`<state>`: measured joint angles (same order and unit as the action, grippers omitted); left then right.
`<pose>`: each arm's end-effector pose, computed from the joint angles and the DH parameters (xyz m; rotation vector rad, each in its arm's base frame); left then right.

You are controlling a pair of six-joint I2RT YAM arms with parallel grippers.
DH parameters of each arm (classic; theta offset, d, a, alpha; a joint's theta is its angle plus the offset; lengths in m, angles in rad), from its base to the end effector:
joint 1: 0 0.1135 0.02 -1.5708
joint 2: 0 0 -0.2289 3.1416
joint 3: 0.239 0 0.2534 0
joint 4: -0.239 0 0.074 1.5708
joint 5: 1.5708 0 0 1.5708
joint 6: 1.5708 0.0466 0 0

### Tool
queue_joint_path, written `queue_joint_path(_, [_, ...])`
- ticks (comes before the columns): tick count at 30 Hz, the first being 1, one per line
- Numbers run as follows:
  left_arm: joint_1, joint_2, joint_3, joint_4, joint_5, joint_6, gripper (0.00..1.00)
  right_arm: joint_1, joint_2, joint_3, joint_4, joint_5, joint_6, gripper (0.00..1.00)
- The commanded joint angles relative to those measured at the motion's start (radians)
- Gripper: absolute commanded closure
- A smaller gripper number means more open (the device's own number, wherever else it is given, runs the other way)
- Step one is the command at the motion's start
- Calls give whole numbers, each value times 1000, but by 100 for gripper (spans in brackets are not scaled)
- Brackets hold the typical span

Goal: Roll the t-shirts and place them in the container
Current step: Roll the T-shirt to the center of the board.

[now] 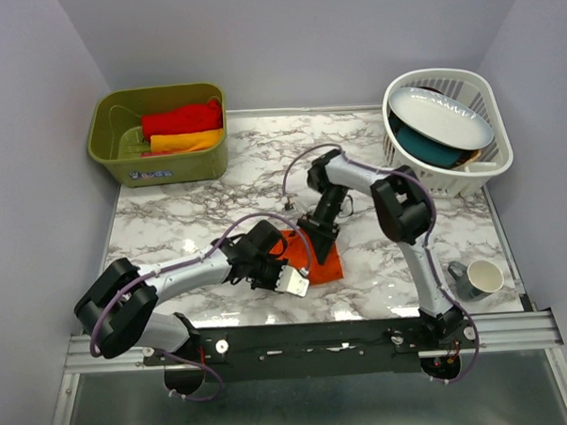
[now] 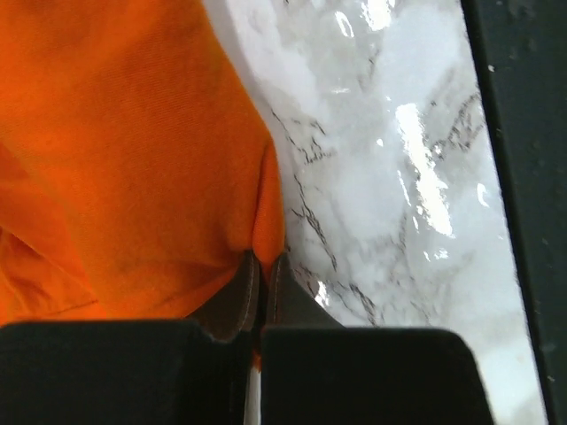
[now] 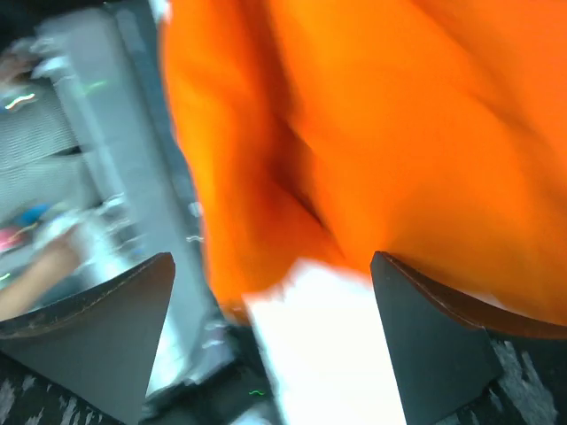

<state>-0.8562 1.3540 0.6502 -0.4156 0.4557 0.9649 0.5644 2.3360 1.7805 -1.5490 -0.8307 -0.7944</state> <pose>0.1469 -0.2006 0.1192 2.1489 1.4925 -0.5723 0.2906 0.2247 0.1090 1.3223 -2.1119 -1.1613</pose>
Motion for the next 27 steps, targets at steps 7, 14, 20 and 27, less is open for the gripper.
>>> queue_joint_path(7, [137,129,187,-325,345,-51,100,-146,-879,-746,892,358,-134,0])
queue_joint_path(14, [247,204,284,-410,465,-54,100,169,-1225,-1085,1283,438,-161,0])
queue_joint_path(20, [292,223,299,-416,505,-66,100,288,-1173,-1139,1360,441,-148,0])
queue_joint_path(27, [315,237,302,-417,523,-78,100,325,-1087,-1168,1383,436,-150,0])
